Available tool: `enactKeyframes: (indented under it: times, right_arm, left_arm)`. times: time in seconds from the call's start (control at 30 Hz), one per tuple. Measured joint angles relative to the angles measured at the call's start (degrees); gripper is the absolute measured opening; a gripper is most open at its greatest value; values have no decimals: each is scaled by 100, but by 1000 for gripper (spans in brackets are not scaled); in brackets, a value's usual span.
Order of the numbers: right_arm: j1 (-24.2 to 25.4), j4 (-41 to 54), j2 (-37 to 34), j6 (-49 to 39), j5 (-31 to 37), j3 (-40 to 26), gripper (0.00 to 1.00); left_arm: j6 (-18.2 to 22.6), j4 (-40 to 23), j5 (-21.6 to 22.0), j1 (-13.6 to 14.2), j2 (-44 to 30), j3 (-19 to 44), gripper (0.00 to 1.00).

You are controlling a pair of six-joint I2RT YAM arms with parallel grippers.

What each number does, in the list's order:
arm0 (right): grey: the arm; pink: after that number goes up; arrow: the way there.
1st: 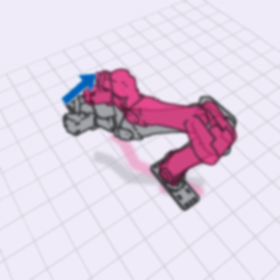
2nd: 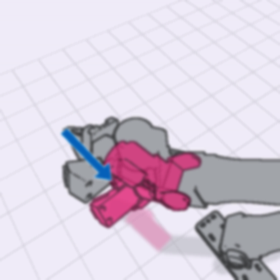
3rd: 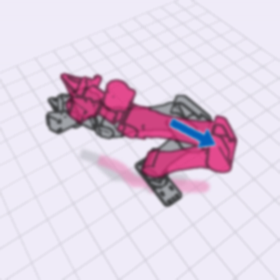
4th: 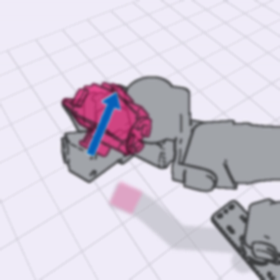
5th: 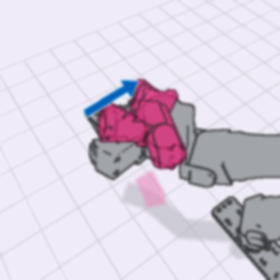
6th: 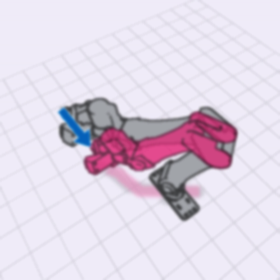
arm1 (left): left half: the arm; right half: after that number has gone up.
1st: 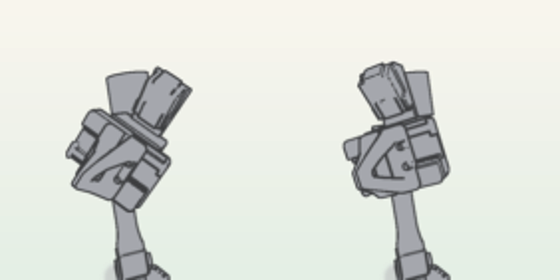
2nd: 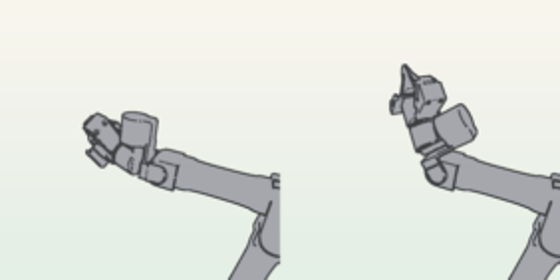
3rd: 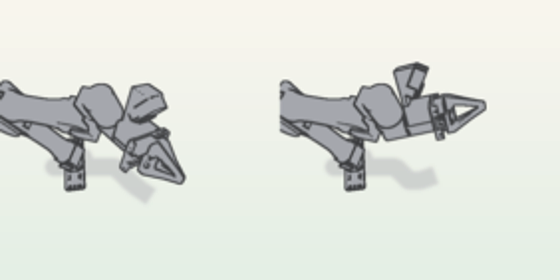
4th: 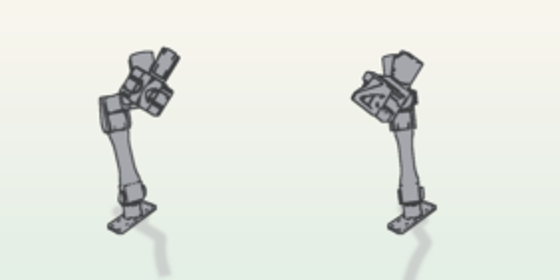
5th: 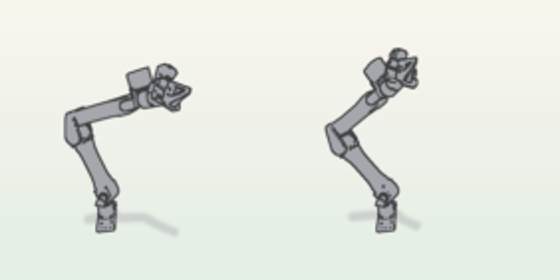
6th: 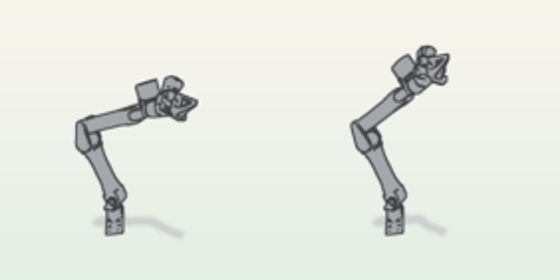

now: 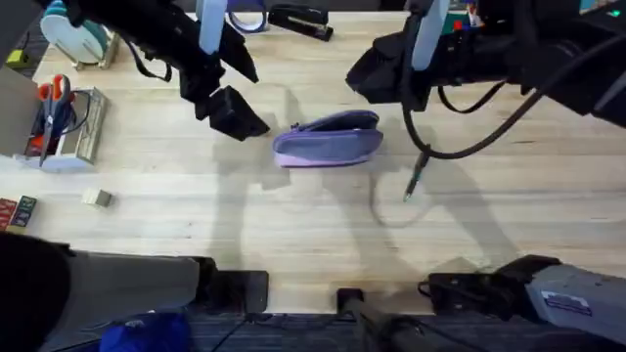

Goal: Unzip the bag, pick up the pens from the table one at a time and place them inside, then zip the bag closed.

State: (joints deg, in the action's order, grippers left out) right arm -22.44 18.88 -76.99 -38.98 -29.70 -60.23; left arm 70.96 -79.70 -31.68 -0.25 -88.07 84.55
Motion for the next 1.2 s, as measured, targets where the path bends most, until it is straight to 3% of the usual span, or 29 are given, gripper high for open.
enactKeyframes:
  times: [0.47, 0.9, 1.2]
  right_arm:
    - [13, 250, 2, 251, -289, -80, 28]
    - [17, 1708, 76, 345, 7, -1456, 28]
    - [17, 2410, 44, 345, 273, -1831, 28]
  left_arm:
    - [0, 11, 0, 0, 0, 0, 993]
    - [0, 107, 0, 0, 0, 0, 993]
    - [0, 141, 0, 0, 0, 0, 993]
